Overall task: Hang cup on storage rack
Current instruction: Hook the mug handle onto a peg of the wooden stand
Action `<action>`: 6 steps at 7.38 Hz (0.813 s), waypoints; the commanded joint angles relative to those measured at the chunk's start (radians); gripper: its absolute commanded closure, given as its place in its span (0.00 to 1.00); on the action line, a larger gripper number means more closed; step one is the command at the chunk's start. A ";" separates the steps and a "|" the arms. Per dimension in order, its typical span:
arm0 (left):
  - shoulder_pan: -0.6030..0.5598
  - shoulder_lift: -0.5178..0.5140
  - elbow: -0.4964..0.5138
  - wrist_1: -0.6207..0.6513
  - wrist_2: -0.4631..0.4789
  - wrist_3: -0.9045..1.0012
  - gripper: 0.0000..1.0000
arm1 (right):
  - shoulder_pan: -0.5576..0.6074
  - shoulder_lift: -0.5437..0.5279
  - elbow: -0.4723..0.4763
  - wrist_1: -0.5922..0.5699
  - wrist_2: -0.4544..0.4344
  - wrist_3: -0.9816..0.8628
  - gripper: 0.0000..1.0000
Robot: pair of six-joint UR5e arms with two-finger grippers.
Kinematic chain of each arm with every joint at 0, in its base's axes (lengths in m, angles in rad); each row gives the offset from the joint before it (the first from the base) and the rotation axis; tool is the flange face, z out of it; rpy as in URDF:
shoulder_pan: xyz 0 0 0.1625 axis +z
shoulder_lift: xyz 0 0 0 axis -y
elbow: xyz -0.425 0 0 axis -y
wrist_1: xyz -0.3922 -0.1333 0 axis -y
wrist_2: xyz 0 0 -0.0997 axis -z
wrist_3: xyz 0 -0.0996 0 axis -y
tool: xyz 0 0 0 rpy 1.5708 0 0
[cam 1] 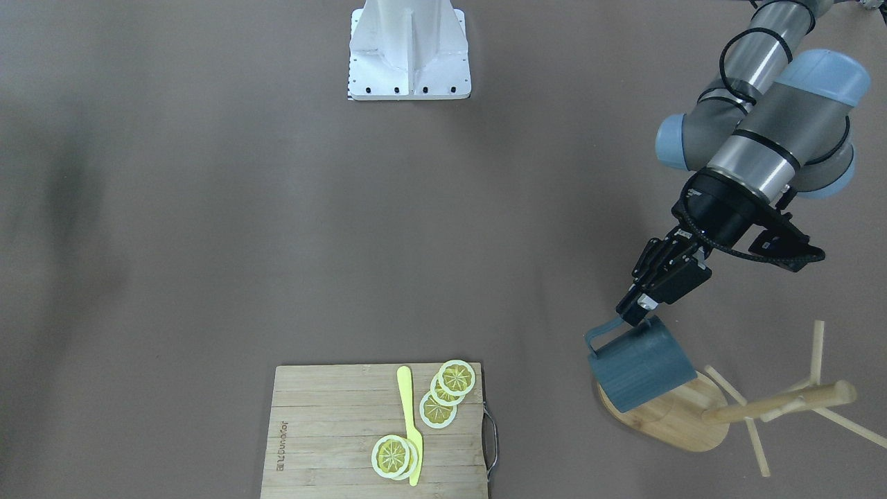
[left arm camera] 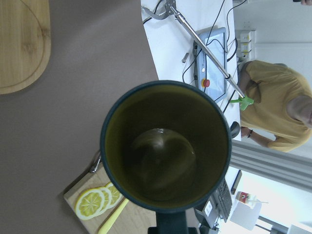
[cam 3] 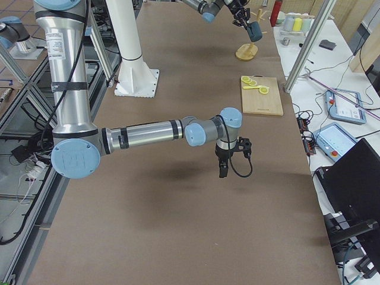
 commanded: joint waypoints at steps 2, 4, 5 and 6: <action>-0.014 -0.036 0.141 -0.233 0.058 -0.075 1.00 | 0.000 -0.001 0.001 0.003 0.000 0.000 0.00; -0.029 -0.049 0.230 -0.388 0.060 -0.074 1.00 | 0.000 0.001 -0.001 0.003 0.000 0.000 0.00; -0.029 -0.052 0.261 -0.451 0.083 -0.075 1.00 | 0.001 0.001 -0.001 0.003 0.000 -0.002 0.00; -0.029 -0.055 0.270 -0.461 0.087 -0.077 1.00 | 0.000 -0.001 -0.001 0.003 0.000 -0.002 0.00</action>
